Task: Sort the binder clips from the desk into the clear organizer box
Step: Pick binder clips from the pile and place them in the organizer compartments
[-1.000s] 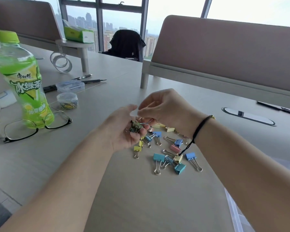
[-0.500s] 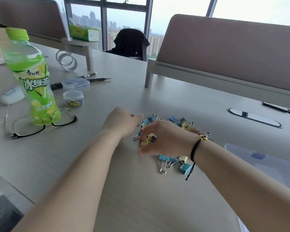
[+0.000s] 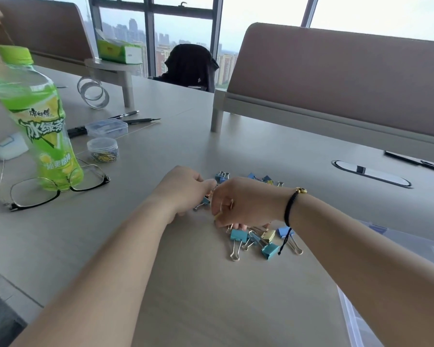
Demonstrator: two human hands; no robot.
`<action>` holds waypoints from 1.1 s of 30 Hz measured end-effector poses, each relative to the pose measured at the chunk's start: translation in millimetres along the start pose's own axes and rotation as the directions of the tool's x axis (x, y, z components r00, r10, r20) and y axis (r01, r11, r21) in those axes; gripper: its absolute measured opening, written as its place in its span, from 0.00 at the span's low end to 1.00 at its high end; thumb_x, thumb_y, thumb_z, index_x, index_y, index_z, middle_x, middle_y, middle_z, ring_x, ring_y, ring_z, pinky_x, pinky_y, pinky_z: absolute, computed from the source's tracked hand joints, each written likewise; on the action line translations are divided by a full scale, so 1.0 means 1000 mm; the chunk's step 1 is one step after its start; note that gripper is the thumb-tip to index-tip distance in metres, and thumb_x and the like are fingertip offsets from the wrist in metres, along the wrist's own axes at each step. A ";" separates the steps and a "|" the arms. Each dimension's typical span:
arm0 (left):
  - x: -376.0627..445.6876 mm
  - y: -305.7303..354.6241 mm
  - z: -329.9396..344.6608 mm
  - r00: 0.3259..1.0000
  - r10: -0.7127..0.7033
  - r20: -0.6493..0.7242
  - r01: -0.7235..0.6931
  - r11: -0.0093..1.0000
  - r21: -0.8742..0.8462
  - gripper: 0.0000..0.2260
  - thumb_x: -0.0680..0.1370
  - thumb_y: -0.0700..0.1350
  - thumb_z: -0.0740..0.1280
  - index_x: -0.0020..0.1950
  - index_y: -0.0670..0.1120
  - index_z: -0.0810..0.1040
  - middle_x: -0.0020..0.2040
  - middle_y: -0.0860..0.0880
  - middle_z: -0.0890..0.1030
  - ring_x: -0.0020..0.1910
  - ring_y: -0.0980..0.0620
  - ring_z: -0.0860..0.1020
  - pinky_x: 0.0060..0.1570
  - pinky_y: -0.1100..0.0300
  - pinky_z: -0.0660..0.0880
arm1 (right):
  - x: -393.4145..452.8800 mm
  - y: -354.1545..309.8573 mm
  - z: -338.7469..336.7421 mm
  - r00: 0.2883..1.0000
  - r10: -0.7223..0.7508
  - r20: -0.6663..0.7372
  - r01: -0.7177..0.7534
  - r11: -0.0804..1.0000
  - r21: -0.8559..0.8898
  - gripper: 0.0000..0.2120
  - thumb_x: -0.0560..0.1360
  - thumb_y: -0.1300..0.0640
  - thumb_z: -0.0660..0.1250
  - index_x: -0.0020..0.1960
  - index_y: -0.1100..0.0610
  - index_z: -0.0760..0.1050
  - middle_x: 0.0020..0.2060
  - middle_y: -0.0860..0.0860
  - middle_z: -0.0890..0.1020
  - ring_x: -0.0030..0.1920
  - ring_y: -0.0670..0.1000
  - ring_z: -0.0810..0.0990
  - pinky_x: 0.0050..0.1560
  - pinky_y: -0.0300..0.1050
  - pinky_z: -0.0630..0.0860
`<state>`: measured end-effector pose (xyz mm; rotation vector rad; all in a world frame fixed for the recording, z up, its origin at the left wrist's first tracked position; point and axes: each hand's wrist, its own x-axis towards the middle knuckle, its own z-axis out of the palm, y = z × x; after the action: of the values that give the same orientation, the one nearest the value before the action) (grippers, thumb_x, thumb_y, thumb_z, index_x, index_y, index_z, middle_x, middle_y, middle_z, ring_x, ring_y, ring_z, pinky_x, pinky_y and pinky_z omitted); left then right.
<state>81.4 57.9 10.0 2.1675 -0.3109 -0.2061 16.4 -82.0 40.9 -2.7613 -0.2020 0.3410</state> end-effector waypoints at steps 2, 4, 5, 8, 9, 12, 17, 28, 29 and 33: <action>-0.002 0.004 0.002 0.997 -0.038 0.067 0.050 0.981 -0.185 0.15 0.78 0.55 0.67 0.39 0.46 0.79 0.28 0.49 0.71 0.22 0.51 0.63 0.24 0.68 0.57 | -0.002 0.003 -0.003 0.998 -0.006 -0.056 0.011 0.996 0.093 0.04 0.73 0.60 0.71 0.43 0.52 0.79 0.37 0.53 0.85 0.27 0.46 0.80 0.29 0.33 0.74; -0.006 0.012 0.002 0.986 -0.065 0.155 0.119 0.922 -0.368 0.13 0.79 0.54 0.66 0.42 0.46 0.79 0.28 0.49 0.71 0.20 0.54 0.62 0.21 0.70 0.55 | -0.009 0.006 -0.009 0.985 0.013 -0.171 0.033 0.964 0.265 0.02 0.71 0.63 0.73 0.43 0.57 0.81 0.34 0.54 0.85 0.27 0.47 0.79 0.31 0.38 0.76; -0.009 0.017 0.003 0.977 -0.073 0.200 0.157 0.883 -0.443 0.12 0.79 0.54 0.66 0.44 0.46 0.78 0.28 0.49 0.71 0.19 0.56 0.61 0.20 0.71 0.54 | -0.013 0.007 -0.013 0.969 0.024 -0.245 0.065 0.935 0.349 0.03 0.70 0.63 0.75 0.43 0.60 0.81 0.34 0.56 0.85 0.28 0.49 0.80 0.30 0.39 0.77; -0.020 0.028 0.011 0.924 -0.046 0.380 0.275 0.770 -0.575 0.14 0.79 0.56 0.65 0.43 0.47 0.75 0.30 0.49 0.73 0.20 0.56 0.63 0.18 0.72 0.53 | -0.028 0.008 -0.023 0.908 0.079 -0.412 0.169 0.830 0.531 0.06 0.68 0.64 0.77 0.40 0.60 0.80 0.33 0.58 0.84 0.28 0.52 0.80 0.28 0.40 0.76; -0.026 0.032 0.016 0.892 -0.012 0.452 0.311 0.742 -0.594 0.16 0.80 0.58 0.62 0.40 0.47 0.75 0.31 0.48 0.73 0.21 0.56 0.64 0.18 0.72 0.52 | -0.033 0.009 -0.024 0.894 0.098 -0.438 0.185 0.809 0.558 0.07 0.68 0.65 0.77 0.38 0.59 0.80 0.31 0.56 0.84 0.28 0.52 0.81 0.28 0.38 0.75; -0.042 0.050 0.033 0.809 0.074 0.583 0.373 0.703 -0.606 0.26 0.81 0.63 0.55 0.34 0.45 0.74 0.32 0.47 0.74 0.21 0.56 0.63 0.18 0.72 0.50 | -0.057 0.015 -0.022 0.883 0.130 -0.451 0.178 0.797 0.578 0.07 0.68 0.66 0.77 0.38 0.60 0.79 0.31 0.55 0.84 0.29 0.54 0.84 0.33 0.46 0.80; -0.069 0.093 0.064 0.767 0.139 0.627 0.253 0.831 -0.495 0.26 0.81 0.64 0.55 0.43 0.43 0.77 0.33 0.46 0.73 0.22 0.55 0.59 0.18 0.72 0.53 | -0.121 0.047 -0.023 0.835 0.191 -0.516 0.203 0.764 0.612 0.09 0.67 0.65 0.78 0.36 0.60 0.78 0.29 0.57 0.83 0.29 0.57 0.81 0.32 0.47 0.76; -0.128 0.159 0.148 0.581 0.344 0.737 -0.033 0.915 -0.401 0.21 0.79 0.56 0.64 0.55 0.37 0.79 0.34 0.48 0.72 0.22 0.58 0.63 0.17 0.69 0.56 | -0.262 0.119 -0.011 0.737 0.366 -0.568 0.231 0.654 0.721 0.09 0.64 0.67 0.78 0.40 0.64 0.78 0.31 0.62 0.81 0.26 0.51 0.75 0.25 0.40 0.71; -0.129 0.161 0.153 0.566 0.345 0.749 -0.059 0.923 -0.380 0.20 0.79 0.55 0.65 0.54 0.36 0.79 0.34 0.48 0.72 0.22 0.58 0.63 0.17 0.69 0.57 | -0.268 0.124 -0.008 0.739 0.378 -0.557 0.223 0.643 0.733 0.09 0.64 0.67 0.77 0.40 0.63 0.79 0.32 0.62 0.81 0.26 0.51 0.76 0.24 0.39 0.71; -0.135 0.164 0.158 0.553 0.337 0.762 -0.187 0.941 -0.281 0.11 0.78 0.47 0.67 0.44 0.39 0.78 0.27 0.50 0.76 0.20 0.57 0.63 0.18 0.68 0.57 | -0.280 0.139 0.007 0.748 0.395 -0.533 0.187 0.645 0.741 0.07 0.66 0.67 0.77 0.42 0.62 0.82 0.30 0.56 0.82 0.25 0.50 0.76 0.24 0.40 0.71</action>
<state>-112.6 -116.3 58.0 1.6886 -1.0945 -1.0232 -240.7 -259.2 44.0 -1.8527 0.2635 -0.4672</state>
